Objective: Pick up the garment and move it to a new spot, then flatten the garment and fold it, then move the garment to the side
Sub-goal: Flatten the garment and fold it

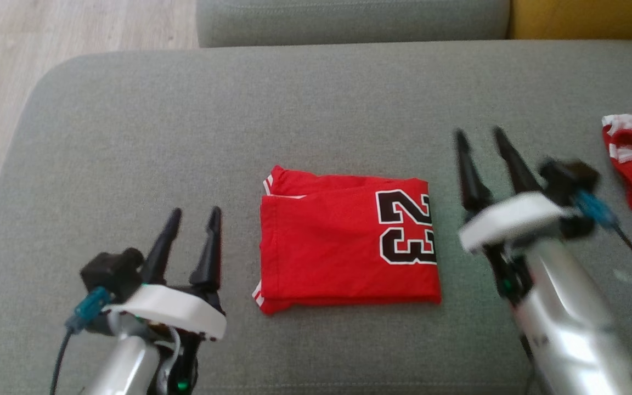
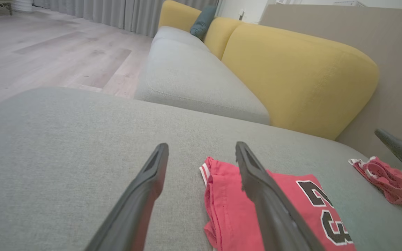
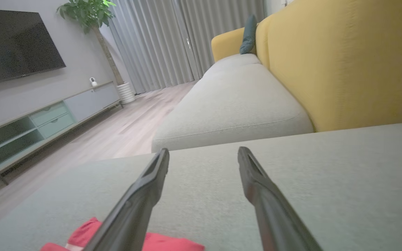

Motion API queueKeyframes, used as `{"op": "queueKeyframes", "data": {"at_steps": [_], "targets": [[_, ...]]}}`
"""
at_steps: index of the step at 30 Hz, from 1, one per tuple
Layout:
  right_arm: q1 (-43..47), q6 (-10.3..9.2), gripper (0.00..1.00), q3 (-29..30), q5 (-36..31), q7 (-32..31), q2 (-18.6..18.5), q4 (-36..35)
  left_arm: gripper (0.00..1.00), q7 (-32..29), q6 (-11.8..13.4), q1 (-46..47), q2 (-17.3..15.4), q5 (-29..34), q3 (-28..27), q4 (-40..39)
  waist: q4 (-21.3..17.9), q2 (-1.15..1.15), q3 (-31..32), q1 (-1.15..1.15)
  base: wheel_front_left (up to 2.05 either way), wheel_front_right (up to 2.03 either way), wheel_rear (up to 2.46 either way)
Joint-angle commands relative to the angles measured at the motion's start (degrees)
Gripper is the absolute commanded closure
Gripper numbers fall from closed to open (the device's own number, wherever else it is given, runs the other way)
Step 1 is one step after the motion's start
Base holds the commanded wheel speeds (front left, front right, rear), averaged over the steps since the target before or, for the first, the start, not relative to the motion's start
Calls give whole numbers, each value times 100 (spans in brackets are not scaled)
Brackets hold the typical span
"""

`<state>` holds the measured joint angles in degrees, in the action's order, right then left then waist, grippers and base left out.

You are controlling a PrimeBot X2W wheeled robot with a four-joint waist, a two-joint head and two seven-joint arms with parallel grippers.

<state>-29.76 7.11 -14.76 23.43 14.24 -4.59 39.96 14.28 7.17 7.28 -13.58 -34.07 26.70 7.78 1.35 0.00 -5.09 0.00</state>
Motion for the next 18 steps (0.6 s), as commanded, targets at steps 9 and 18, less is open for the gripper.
{"op": "queueKeyframes", "data": {"at_steps": [9, 18], "targets": [[1749, 37, 0, 1107, -1131, 74, 167, -1876, 0, 71, -36, -206, 335, 570, -673, -46, 54, 0, 174, 0, 0, 0, 0], [2542, 37, 0, 1161, -1098, 75, 170, -2498, 0, 71, -210, -471, 535, 1055, -957, 49, 78, 0, 306, 0, 0, 0, 0]]}}
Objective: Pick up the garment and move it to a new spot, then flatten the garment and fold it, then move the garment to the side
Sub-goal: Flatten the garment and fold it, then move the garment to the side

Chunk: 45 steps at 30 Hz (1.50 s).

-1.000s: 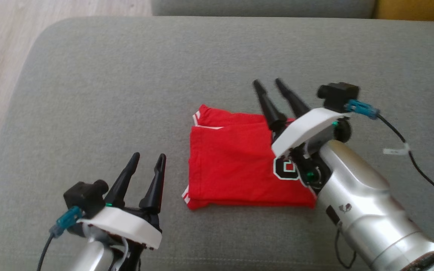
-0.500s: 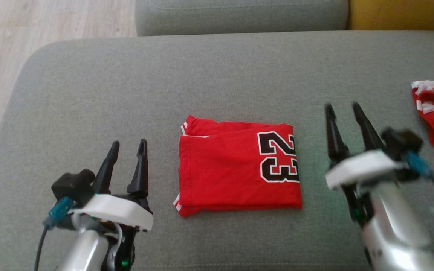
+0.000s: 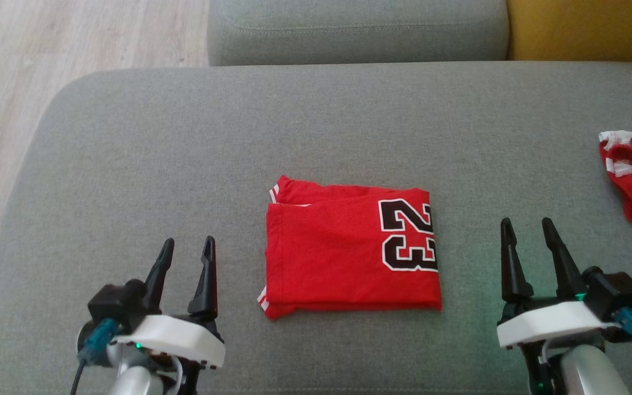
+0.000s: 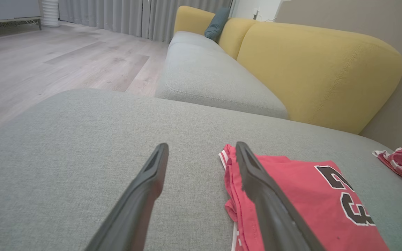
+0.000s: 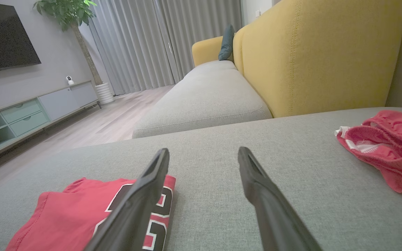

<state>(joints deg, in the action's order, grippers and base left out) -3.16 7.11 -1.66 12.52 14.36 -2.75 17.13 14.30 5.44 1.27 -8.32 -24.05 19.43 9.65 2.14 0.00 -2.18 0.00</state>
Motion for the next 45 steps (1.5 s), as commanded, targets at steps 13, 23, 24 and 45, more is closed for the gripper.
{"op": "queueKeyframes", "data": {"at_steps": [13, 23, 24, 45], "targets": [[47, 37, 0, -194, 7, 12, -13, -254, 0, 70, -244, -65, 192, 340, -449, -41, 8, 0, 169, 0, 0, 0, 0], [81, 37, 0, -170, -15, -37, -13, -274, 0, 70, -344, -126, 275, 456, -566, 4, 27, 0, 231, 0, 0, 0, 0], [84, 37, 0, -170, -16, -44, -13, -276, 0, 70, -351, -128, 281, 464, -578, 8, 26, 0, 232, 0, 0, 0, 0], [-575, 37, 0, -404, 235, -1617, -13, 115, 0, 70, -470, -5, 428, 557, -701, -11, 204, 0, -130, 0, 0, 0, 0]]}}
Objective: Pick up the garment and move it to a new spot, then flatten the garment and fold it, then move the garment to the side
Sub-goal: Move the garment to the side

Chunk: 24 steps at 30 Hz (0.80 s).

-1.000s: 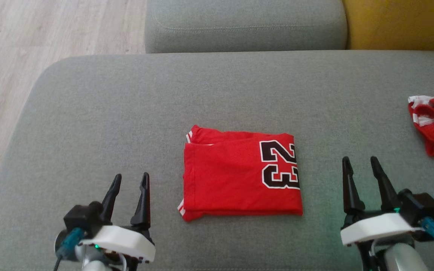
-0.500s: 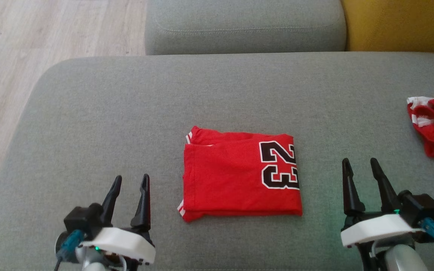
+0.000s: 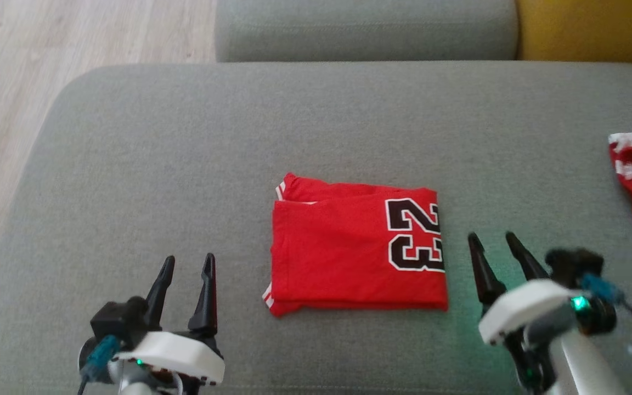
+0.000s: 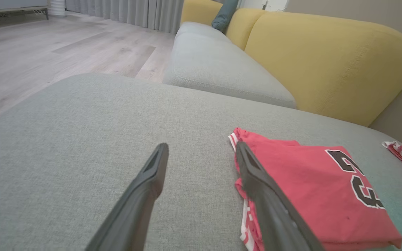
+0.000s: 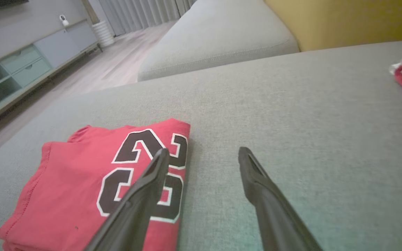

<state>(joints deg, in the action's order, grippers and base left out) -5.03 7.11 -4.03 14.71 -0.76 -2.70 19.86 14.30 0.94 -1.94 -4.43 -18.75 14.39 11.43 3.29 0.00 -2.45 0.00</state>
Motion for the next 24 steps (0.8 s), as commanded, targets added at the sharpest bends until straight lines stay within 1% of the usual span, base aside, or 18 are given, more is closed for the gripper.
{"op": "queueKeyframes", "data": {"at_steps": [1, 8, 9, 14, 18, 19, 20, 22, 23, 24], "targets": [[-481, 37, 0, -169, 33, -268, -18, -120, 0, 70, -25, 337, 51, 18, -201, -190, 132, 0, -151, 0, 0, 0, 0], [-911, 37, 0, -109, 146, -1306, -18, 206, 0, 70, -43, 477, 124, -40, -228, -183, 482, 0, -465, 0, 0, 0, 0], [-911, 37, 0, -109, 146, -1306, -18, 206, 0, 70, -43, 477, 124, -40, -228, -183, 482, 0, -465, 0, 0, 0, 0], [-1051, 37, 0, -7, 181, -1692, -18, 441, 0, 70, -51, 536, 145, -70, -269, -184, 678, 0, -602, 0, 0, 0, 0], [-1109, 37, 0, -146, 418, -1999, -18, 589, 0, 70, -53, 567, 151, -71, -299, -187, 743, 0, -654, 0, 0, 0, 0], [-1121, 37, 35, -190, 471, -2063, -18, 610, 0, 70, -48, 573, 152, -81, -300, -194, 747, 0, -667, 0, 0, 0, 0], [-1134, 37, 58, -226, 526, -2117, -18, 627, 0, 70, -40, 579, 153, -95, -297, -202, 745, 0, -678, 0, 0, 0, 0], [-1173, 37, 81, -277, 589, -2162, -20, 650, 0, 70, -25, 586, 154, -113, -298, -223, 721, 0, -702, 0, 0, 0, 0], [-1199, 37, 100, -279, 613, -2143, -21, 656, 0, 70, -21, 591, 154, -112, -299, -233, 696, 0, -714, 0, 0, 0, 0], [-1236, 37, 100, -280, 619, -2103, -22, 656, 0, 70, -17, 596, 154, -108, -300, -243, 665, 0, -728, 0, 0, 0, 0]]}}
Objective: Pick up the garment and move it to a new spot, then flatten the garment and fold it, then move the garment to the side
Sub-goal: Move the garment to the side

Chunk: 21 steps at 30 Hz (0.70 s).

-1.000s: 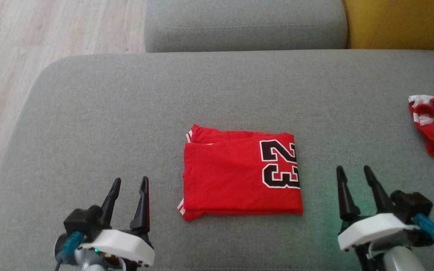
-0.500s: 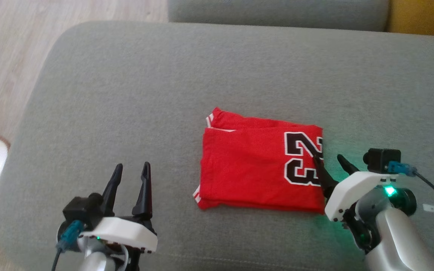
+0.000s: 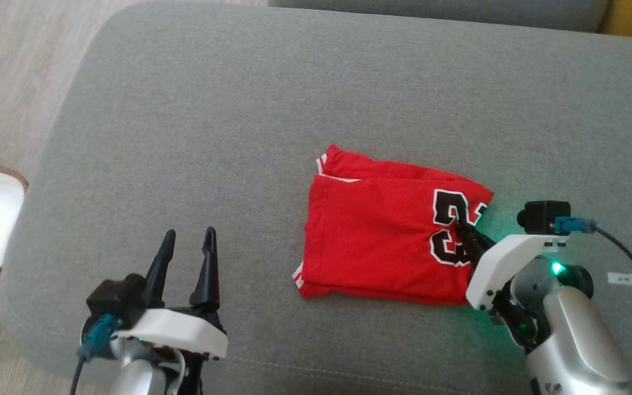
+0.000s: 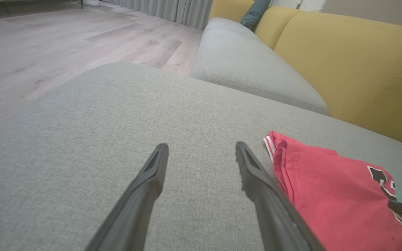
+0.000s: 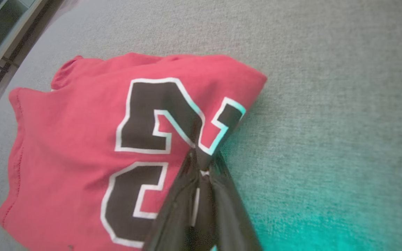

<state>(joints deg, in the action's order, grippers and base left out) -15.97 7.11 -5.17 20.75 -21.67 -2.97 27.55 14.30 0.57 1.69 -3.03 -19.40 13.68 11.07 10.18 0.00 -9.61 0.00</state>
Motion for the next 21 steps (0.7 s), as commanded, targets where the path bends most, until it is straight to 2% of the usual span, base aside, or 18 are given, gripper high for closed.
{"op": "queueKeyframes", "data": {"at_steps": [1, 5, 10, 16, 21], "targets": [[-185, 37, 100, -168, 13, 41, 2, -122, 0, 70, 23, 240, 13, -36, -228, -217, -61, 0, -28, 0, 0, 0, 0], [-380, 37, 100, -164, -6, 256, -75, -253, 0, 70, 11, 261, 14, 28, -241, -267, -302, 0, -97, 0, 0, 0, 0], [-487, 37, 100, -56, -129, 248, -456, -656, 0, 70, -43, 322, 14, 117, -177, -374, -807, 0, -234, 0, 0, 0, 0], [-523, 37, 100, 230, -239, 5, -842, -1326, 0, 70, -90, 470, 14, 260, -104, -527, -1710, 0, -506, 0, 0, 0, 0], [-642, 37, 100, 437, -292, -124, -888, -1716, 0, 70, -151, 636, -10, 410, -102, -544, -2477, 0, -821, 0, 0, 0, 0]]}}
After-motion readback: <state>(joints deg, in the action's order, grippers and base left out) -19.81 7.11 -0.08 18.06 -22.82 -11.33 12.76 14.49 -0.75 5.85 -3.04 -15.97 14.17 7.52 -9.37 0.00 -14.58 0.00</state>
